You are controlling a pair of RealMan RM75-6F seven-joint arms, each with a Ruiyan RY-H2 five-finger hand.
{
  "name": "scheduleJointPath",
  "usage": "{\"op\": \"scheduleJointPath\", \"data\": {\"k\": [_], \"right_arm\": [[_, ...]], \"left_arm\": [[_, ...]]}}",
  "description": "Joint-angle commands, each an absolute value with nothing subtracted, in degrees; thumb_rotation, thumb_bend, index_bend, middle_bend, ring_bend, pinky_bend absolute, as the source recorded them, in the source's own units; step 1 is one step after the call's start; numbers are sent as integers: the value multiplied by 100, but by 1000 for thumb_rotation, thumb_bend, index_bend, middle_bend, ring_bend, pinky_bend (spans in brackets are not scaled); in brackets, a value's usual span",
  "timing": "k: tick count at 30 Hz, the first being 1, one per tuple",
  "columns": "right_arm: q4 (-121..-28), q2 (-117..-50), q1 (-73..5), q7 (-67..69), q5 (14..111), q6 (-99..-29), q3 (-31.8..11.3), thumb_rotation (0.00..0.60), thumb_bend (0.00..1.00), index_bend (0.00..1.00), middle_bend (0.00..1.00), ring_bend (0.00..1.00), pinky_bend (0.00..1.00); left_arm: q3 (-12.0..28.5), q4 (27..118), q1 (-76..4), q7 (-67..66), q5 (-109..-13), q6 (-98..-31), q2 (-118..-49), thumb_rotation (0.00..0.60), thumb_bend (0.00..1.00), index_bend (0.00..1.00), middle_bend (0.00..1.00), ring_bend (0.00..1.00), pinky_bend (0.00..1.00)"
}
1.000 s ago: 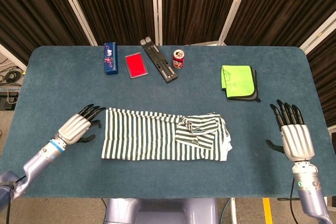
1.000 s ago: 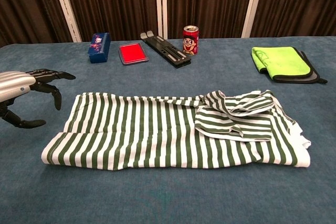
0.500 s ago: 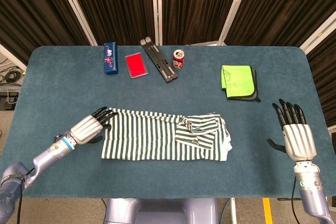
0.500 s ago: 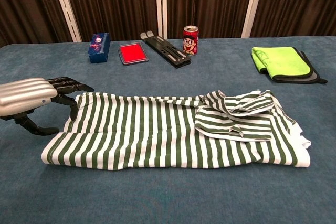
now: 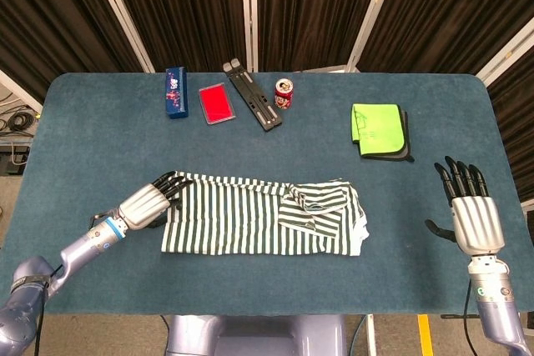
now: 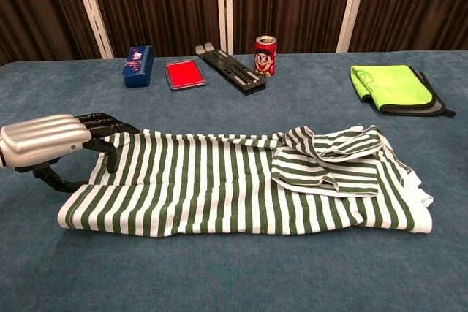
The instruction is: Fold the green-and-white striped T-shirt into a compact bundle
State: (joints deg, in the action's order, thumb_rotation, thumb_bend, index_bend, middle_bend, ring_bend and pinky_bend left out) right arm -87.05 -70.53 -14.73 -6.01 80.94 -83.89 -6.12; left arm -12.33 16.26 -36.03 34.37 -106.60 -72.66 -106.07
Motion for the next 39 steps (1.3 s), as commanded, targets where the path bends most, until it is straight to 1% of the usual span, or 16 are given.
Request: {"op": "scheduleJointPath", "data": {"k": [1, 8, 11, 15, 17, 20, 22, 27, 36, 39], "right_arm": [[-8708, -7047, -1465, -594, 8101, -8380, -624, 600, 0, 0, 0, 0, 0], [-8711, -7038, -1439, -544, 8143, -8368, -669, 600, 0, 5, 0, 0, 0], [-8714, -7034, -1427, -519, 8160, -8372, -690, 600, 0, 9, 0, 0, 0], [-8725, -7022, -1409, -487, 8190, -8373, -703, 600, 0, 14, 0, 0, 0], [-8731, -7017, -1404, -472, 8205, -8372, -709, 600, 0, 15, 0, 0, 0], [-8740, -7010, -1396, -468, 8225, -8375, -717, 600, 0, 19, 0, 0, 0], [-8751, -7006, -1388, -457, 8244, -8387, -722, 600, 0, 21, 0, 0, 0], [-8771, -6997, -1376, -446, 8276, -8396, -725, 600, 0, 25, 0, 0, 0], [-8763, -7013, -1359, -422, 8326, -8401, -746, 600, 0, 25, 0, 0, 0], [-8762, -7017, -1358, -418, 8334, -8384, -748, 600, 0, 25, 0, 0, 0]], "left_arm": [[-1239, 1598, -3611, 3444, -10624, -7247, -10645, 600, 343, 421, 0, 0, 0], [-1274, 1560, -3631, 3432, -10560, -7205, -10727, 600, 345, 426, 0, 0, 0], [-1268, 1566, -3648, 3438, -10522, -7205, -10763, 600, 397, 434, 0, 0, 0], [-1256, 1576, -3668, 3437, -10481, -7261, -10792, 600, 495, 456, 0, 0, 0], [-1252, 1583, -3676, 3439, -10462, -7274, -10799, 600, 513, 464, 0, 0, 0], [-1253, 1589, -3684, 3424, -10444, -7288, -10802, 600, 514, 482, 0, 0, 0], [-1250, 1603, -3685, 3428, -10429, -7296, -10803, 600, 517, 506, 0, 0, 0], [-1244, 1630, -3683, 3435, -10403, -7336, -10806, 600, 567, 592, 0, 0, 0], [-1245, 1643, -3661, 3490, -10355, -7454, -10787, 600, 568, 787, 0, 0, 0], [-1256, 1628, -3653, 3493, -10350, -7480, -10750, 600, 568, 813, 0, 0, 0]]}}
